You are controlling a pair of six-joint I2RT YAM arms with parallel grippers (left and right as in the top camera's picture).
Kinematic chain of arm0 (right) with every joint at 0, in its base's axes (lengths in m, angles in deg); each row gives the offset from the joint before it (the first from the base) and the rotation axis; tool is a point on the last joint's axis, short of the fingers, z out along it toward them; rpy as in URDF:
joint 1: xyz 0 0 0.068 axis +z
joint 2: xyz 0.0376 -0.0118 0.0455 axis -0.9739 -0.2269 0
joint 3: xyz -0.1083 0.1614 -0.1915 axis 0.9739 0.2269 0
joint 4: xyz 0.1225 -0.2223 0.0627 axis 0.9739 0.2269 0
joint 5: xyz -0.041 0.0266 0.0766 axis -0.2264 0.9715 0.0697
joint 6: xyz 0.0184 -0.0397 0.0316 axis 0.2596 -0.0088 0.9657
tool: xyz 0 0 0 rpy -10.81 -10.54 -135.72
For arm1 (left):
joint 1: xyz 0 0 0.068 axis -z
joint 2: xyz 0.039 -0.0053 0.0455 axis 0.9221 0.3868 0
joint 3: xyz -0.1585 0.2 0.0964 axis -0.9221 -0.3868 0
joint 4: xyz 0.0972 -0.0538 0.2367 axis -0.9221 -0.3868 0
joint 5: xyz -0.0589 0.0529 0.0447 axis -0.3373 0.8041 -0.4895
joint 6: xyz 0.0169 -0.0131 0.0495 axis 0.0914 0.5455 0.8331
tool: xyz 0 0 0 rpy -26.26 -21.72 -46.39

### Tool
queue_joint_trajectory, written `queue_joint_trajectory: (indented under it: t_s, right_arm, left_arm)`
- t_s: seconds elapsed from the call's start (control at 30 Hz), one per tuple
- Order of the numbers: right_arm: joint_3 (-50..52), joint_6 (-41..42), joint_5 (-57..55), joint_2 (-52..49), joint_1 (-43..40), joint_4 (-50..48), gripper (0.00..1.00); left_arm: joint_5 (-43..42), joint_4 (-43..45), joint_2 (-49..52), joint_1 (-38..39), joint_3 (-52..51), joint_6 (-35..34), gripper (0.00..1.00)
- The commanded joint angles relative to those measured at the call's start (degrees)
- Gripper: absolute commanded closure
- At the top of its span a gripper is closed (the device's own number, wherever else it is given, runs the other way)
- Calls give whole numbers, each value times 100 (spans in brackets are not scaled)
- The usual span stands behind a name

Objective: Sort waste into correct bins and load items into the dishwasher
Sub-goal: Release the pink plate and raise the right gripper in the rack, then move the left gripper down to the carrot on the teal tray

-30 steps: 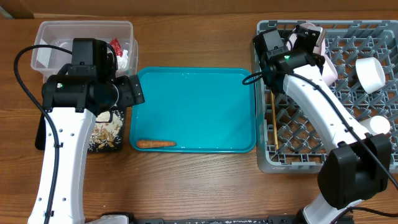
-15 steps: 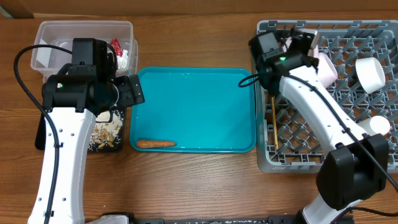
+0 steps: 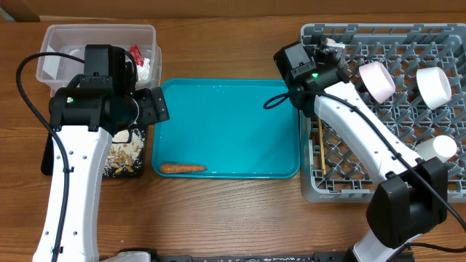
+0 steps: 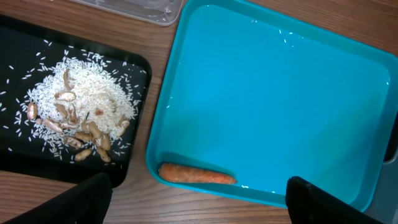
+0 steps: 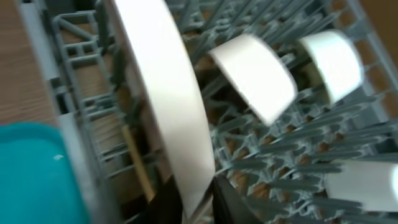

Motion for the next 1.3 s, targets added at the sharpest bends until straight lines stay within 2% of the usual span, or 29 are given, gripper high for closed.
queue_joint_trajectory:
  t_s: [0.0, 0.2, 0.27, 0.37, 0.47, 0.57, 0.63, 0.73, 0.93, 1.03, 1.27]
  right_arm:
    - [-7, 55, 680, -31, 42, 11, 70]
    - [-24, 52, 826, 184, 166, 140, 62]
    - [-24, 52, 835, 380, 238, 142, 47]
    - [-24, -61, 1121, 748, 297, 118, 40]
    - [-24, -960, 2371, 1091, 280, -46, 37]
    - [-24, -2363, 4214, 1209, 249, -52, 31]
    - [-24, -2782, 4828, 1207, 249, 157, 28]
    - [-22, -2806, 4795, 1202, 249, 529, 26]
    - [-22, -2553, 4699, 1233, 46, 944, 26]
    - [-22, -2498, 4701, 1300, -321, 931, 26]
    - [-22, -2479, 5071, 1342, -1475, 1126, 25]
  left_arm:
    - [37, 4, 22, -15, -33, -48, 9]
    - [39, 2, 22, -15, -33, -46, 9]
    - [39, 2, 22, -15, -33, -48, 9]
    - [37, -15, 22, -15, -33, -48, 9]
    - [33, -85, 22, -15, -33, -50, 7]
    - [31, -199, 22, -15, -33, -55, 4]
    - [4, -315, 26, -15, -33, -142, 3]
    - [-59, -599, 37, -15, -52, -422, 2]
    - [-533, -800, 37, -15, -610, -1462, 0]
    - [-859, -544, 37, -13, -1169, -1700, 0]
    - [-1609, 693, 37, -13, -2673, -1982, 1]
